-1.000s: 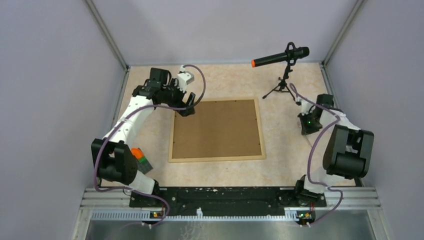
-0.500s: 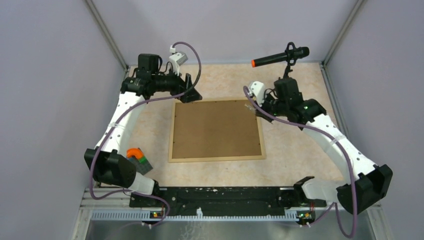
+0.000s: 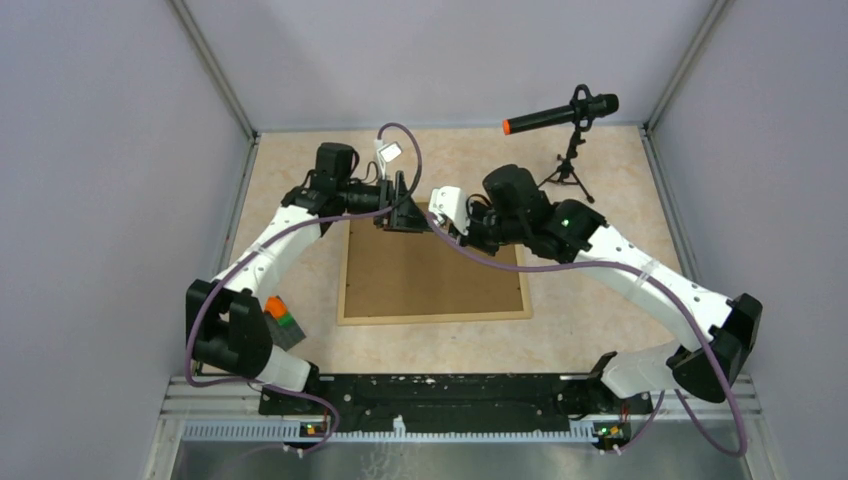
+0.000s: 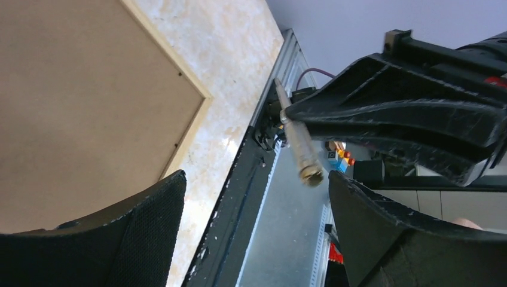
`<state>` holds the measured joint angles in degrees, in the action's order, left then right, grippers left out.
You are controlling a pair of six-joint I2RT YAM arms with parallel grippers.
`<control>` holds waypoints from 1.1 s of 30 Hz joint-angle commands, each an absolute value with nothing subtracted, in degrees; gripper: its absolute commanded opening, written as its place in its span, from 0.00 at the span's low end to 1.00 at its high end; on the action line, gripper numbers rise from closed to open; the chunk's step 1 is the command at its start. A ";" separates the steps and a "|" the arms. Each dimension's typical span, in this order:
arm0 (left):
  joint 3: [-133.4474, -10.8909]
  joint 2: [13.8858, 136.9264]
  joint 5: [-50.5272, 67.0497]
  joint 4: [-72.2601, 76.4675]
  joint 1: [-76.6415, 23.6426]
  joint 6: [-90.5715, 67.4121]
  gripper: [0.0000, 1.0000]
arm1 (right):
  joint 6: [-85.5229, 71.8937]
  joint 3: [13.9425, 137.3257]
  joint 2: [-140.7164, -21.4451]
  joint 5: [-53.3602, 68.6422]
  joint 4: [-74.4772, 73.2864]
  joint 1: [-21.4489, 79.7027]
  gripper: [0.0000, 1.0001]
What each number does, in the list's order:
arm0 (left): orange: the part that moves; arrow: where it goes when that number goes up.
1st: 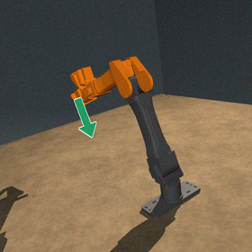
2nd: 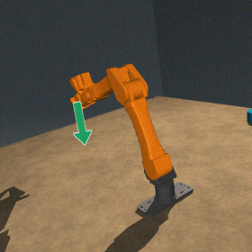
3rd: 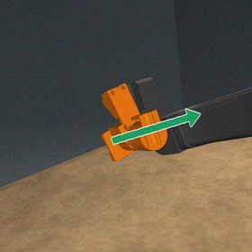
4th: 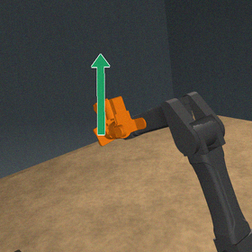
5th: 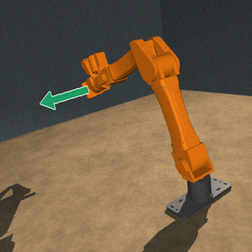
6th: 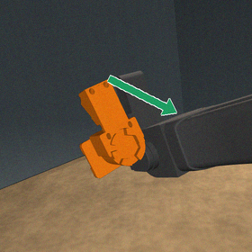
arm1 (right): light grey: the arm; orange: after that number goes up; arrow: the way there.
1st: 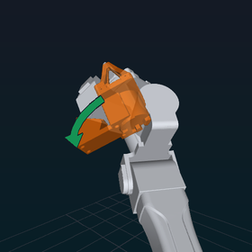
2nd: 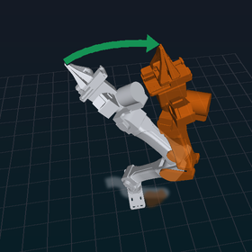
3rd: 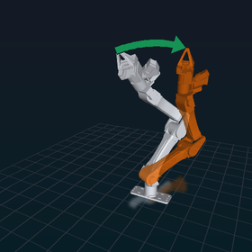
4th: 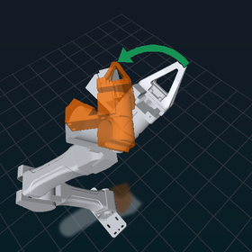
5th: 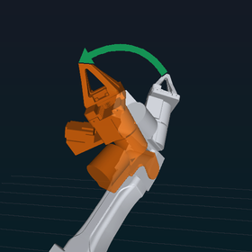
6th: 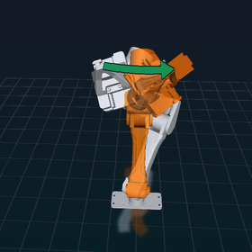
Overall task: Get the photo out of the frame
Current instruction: Pick up the screwdriver from the center of the board.
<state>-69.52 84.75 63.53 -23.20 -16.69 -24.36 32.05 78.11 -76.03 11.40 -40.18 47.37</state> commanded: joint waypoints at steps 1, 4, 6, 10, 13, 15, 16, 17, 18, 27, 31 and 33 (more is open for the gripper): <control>-66.37 81.46 65.13 -14.06 -20.25 -29.73 0.90 | 32.81 81.48 -77.58 9.50 -37.74 49.80 0.00; -64.03 80.87 64.86 -11.80 -22.15 -29.80 0.84 | 32.58 82.55 -78.56 10.75 -38.12 50.81 0.00; -62.97 80.66 64.88 -10.94 -22.69 -29.63 0.80 | 32.46 82.64 -79.08 11.22 -38.27 51.13 0.00; -62.61 81.24 65.53 -10.14 -23.32 -29.62 0.62 | 32.37 82.53 -79.38 11.67 -37.44 51.95 0.00; -62.84 81.83 66.62 -8.28 -23.46 -30.91 0.46 | 32.30 82.45 -79.39 11.84 -36.91 52.61 0.00; -63.09 82.30 67.56 -8.13 -23.55 -30.95 0.30 | 32.06 82.52 -79.35 12.16 -36.70 52.65 0.00; -63.08 82.28 67.70 -8.12 -23.55 -30.54 0.22 | 31.60 82.40 -79.32 11.95 -36.40 52.65 0.04; -63.17 82.20 67.86 -8.33 -23.49 -30.20 0.12 | 30.65 82.14 -79.10 11.34 -35.81 52.65 0.13; -63.22 82.06 68.04 -8.64 -23.24 -29.89 0.03 | 29.63 81.76 -78.79 10.10 -35.31 52.60 0.23; -63.63 82.06 79.31 -15.08 -19.86 -30.93 0.00 | 25.73 75.95 -70.33 17.11 -41.00 45.54 0.73; -63.64 82.12 82.33 -13.87 -19.88 -33.38 0.00 | 25.48 73.46 -68.47 20.00 -40.42 45.53 0.64; -64.05 82.45 82.59 -14.05 -19.88 -33.47 0.00 | 24.57 73.97 -69.07 21.21 -40.20 45.53 0.62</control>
<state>-62.50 82.76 77.47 -14.70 -19.84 -32.16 26.52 73.84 -69.56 16.78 -40.93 45.25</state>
